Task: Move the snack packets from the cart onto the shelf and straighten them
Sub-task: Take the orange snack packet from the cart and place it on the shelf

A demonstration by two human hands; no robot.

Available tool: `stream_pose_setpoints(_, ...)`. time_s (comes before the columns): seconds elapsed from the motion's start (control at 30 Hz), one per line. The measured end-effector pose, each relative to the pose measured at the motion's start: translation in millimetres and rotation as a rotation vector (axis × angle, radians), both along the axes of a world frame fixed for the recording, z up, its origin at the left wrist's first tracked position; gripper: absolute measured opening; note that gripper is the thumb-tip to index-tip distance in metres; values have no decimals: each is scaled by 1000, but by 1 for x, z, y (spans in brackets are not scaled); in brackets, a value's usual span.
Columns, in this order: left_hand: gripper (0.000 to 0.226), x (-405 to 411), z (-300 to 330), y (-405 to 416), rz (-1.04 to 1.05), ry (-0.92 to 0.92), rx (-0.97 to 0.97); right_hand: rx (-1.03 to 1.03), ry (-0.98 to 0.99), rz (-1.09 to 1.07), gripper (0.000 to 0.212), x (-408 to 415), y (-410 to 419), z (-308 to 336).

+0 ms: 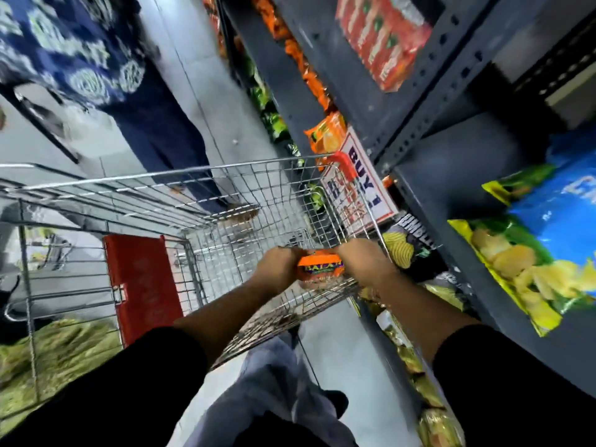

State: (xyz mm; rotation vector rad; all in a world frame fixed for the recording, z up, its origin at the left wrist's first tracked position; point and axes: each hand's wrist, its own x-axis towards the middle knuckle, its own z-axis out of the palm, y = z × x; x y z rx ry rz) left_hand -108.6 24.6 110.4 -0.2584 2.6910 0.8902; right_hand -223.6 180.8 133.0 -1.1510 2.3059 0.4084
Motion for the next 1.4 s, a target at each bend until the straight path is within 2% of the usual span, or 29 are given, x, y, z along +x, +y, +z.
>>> stream_pose_setpoints(0.1,29,-16,50,-15,-107,140,2,-73,-8,-120,31,-4,9,47)
stream_pose_setpoints(0.2,37,-30,105,-16,-241,251,-92,-214,36,-177,27,-3,32,105)
stream_pose_setpoints(0.3,35,-40,165,-7,-235,399,-97,-313,120,-219,22,4,60,172)
stream_pose_setpoints(0.37,25,-46,215,5,-182,550,13,-383,168,-247,20,11,83,226)
stream_pose_setpoints(0.5,28,-50,316,41,-133,727,253,-614,278,-342,24,46,140,345)
stream_pose_setpoints(0.6,23,-50,387,80,-157,889,497,-850,448,-427,19,85,187,427)
stream_pose_setpoints(0.67,15,-48,432,114,-200,993,744,-1060,521,-503,8,112,223,471)
stream_pose_setpoints(0.7,12,-49,454,134,-214,1005,888,-1201,543,-539,10,126,241,491)
stream_pose_setpoints(0.77,30,-51,491,174,-244,945,1132,-1456,625,-552,17,149,273,523)
stream_pose_setpoints(0.83,34,-55,523,221,-340,881,1262,-1695,697,-560,16,170,304,548)
stream_pose_setpoints(0.9,26,-54,549,267,-429,830,1321,-1887,744,-586,15,184,335,564)
stream_pose_setpoints(1.0,3,-48,573,337,-534,733,1426,-2023,813,-660,14,201,387,576)
stream_pose_setpoints(1.1,13,-47,585,394,-600,662,1444,-2044,901,-677,19,210,434,583)
stream_pose_setpoints(1.2,19,-49,590,443,-624,596,1463,-1943,1057,-727,19,209,481,584)
stream_pose_setpoints(1.4,22,-61,589,515,-476,603,1446,-1791,1230,-919,25,179,549,581)
